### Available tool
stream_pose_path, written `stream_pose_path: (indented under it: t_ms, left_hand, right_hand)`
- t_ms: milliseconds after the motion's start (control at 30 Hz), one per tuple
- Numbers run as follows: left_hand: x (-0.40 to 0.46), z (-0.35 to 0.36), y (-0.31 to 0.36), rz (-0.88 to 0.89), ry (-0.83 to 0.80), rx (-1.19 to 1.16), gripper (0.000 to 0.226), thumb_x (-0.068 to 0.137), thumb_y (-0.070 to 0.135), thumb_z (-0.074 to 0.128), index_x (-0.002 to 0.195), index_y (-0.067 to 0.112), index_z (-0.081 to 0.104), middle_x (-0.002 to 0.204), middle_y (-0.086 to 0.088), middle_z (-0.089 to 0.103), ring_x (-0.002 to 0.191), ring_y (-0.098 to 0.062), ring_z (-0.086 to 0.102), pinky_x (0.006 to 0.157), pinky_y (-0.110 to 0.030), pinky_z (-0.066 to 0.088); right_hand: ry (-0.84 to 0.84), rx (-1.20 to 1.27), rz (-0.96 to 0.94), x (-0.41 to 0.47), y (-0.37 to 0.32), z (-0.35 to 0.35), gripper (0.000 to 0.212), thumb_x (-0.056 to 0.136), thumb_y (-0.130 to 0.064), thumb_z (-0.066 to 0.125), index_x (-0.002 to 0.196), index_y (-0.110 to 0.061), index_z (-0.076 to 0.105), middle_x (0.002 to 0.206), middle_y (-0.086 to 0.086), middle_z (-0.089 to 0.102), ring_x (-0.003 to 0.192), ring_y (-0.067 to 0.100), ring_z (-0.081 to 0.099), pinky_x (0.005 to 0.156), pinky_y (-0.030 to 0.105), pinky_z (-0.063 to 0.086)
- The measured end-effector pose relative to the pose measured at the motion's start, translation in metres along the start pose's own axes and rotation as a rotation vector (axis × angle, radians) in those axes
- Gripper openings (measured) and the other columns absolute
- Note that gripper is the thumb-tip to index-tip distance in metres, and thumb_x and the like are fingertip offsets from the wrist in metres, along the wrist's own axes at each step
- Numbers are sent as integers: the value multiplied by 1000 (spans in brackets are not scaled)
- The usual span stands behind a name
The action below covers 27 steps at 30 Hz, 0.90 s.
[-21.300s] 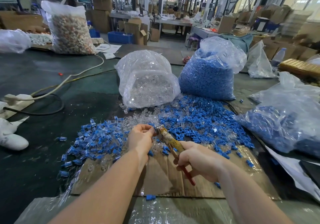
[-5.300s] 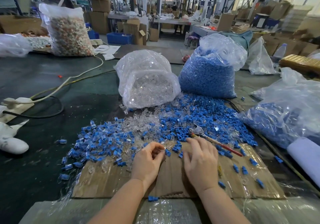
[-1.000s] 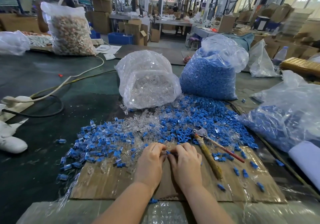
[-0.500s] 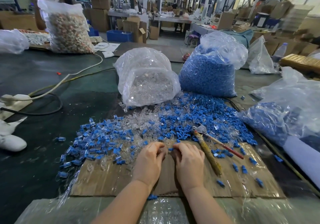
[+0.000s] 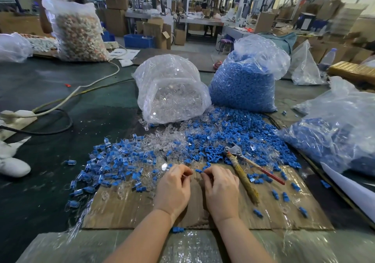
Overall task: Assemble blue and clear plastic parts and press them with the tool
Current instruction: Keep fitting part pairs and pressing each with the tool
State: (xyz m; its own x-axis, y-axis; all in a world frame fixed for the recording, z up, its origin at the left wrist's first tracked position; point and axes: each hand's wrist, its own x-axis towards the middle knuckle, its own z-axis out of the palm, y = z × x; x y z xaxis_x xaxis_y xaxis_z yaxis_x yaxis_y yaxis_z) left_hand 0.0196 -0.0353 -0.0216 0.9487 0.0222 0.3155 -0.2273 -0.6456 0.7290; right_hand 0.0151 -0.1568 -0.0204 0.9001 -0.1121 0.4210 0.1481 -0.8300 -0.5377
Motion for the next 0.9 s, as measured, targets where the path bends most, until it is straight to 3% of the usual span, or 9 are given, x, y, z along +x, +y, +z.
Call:
stream_pose_path:
  t_ms: [267,500,900]
  left_hand:
    - [-1,1,-1,47,-18,40,9,88,14,58,93,22,60,88,14,54,81,2,50,74,-5,39]
    - [-1,3,-1,71,-12,86,13,89,18,58,101,21,61,94,14,50,90,-2,48,84,-14,41]
    - [-3,3,-2,109,-55,114,8,88,24,59,96,25,60,90,19,49,86,3,45,77,-3,34]
  right_hand:
    - [32,-1,15,0,-1,-1,12,87,-19,62,76,-18,57,76,-7,59,75,17,50,70,30,29]
    - [19,15,71,1,1,-2,10,90,-23,58,81,-19,58,80,-10,56,78,12,45,73,28,24]
    - [19,29,94,1,1,-3,9,90,-22,58,81,-20,56,79,-13,51,78,11,43,72,27,22]
